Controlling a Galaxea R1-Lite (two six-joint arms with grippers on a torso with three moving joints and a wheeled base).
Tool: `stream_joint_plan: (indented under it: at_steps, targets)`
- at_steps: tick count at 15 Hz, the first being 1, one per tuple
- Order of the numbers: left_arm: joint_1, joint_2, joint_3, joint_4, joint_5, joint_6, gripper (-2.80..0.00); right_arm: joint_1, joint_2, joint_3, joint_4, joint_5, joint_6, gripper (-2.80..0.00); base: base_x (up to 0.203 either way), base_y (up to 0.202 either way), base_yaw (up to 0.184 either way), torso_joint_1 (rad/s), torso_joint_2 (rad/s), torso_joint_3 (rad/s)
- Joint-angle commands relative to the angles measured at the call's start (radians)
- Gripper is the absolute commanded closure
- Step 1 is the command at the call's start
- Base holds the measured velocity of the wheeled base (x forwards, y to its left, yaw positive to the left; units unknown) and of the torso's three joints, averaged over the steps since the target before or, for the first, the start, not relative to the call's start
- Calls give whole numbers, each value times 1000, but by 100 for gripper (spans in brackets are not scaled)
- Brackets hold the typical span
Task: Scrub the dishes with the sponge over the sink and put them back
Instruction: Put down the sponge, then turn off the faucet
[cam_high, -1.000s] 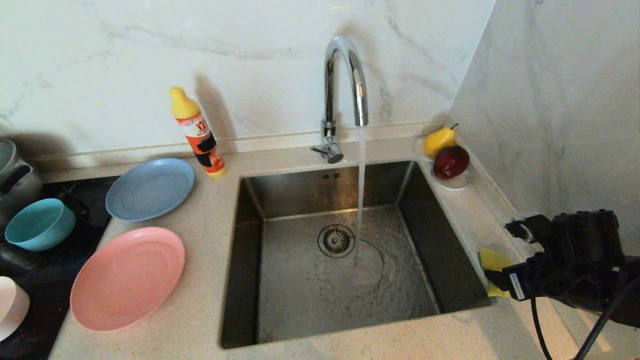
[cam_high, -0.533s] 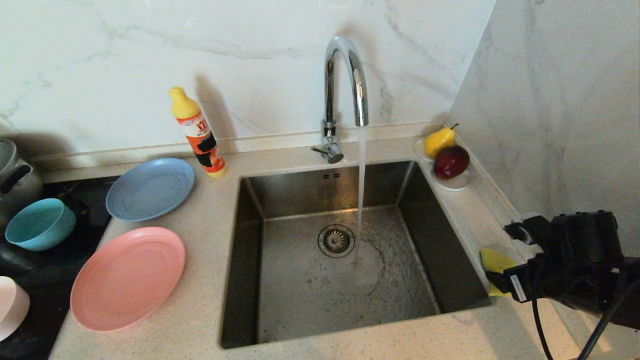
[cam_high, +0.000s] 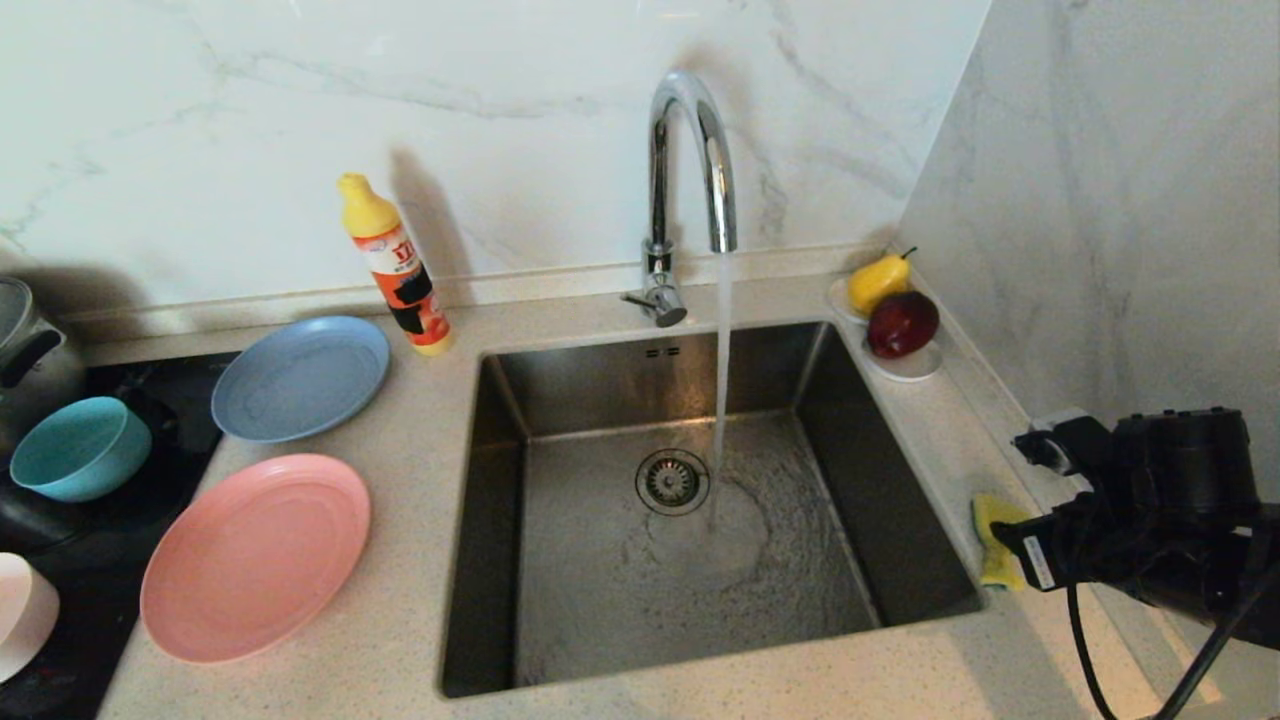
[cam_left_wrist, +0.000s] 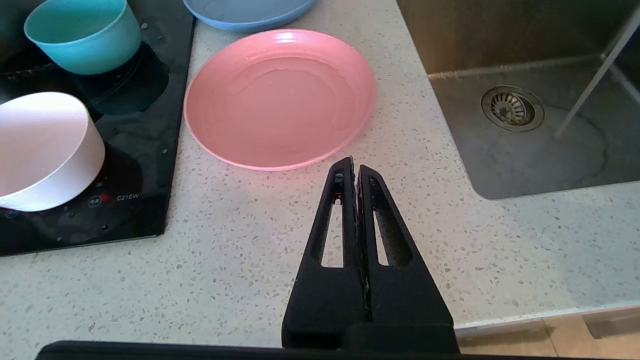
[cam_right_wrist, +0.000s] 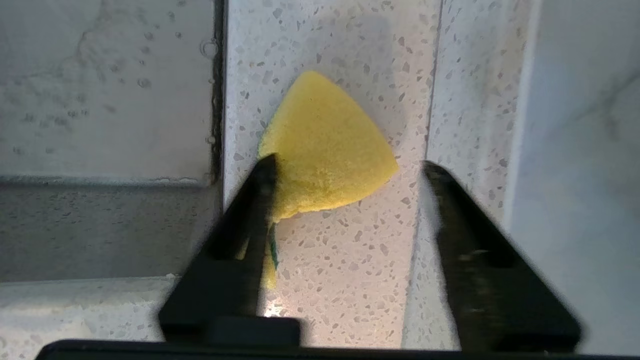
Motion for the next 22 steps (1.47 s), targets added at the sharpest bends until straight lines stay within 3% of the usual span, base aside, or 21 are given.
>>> stream_joint_plan:
  at_steps: [1,7,10,14,22]
  targets:
    - [1,2,18,0,-1,0,0,5,-7,-4,-4,-2,-1,0,0,0,0,0,0,0]
    - [1,2,18,0,-1,0,0,62,-22,-13,-4,2,16,0,0,0,0,0,0,0]
    - [0,2,18,0,0,1,0,87,9,-14,2,0,92,0,0,0,0,0,0,0]
    - [0,2,18,0,0,0,0,94,47,-2,4,3,159,0,0,0,0,0,0,0]
    - [0,2,18,0,1,0,0,92,56,3,15,3,204,0,0,0,0,0,0,0]
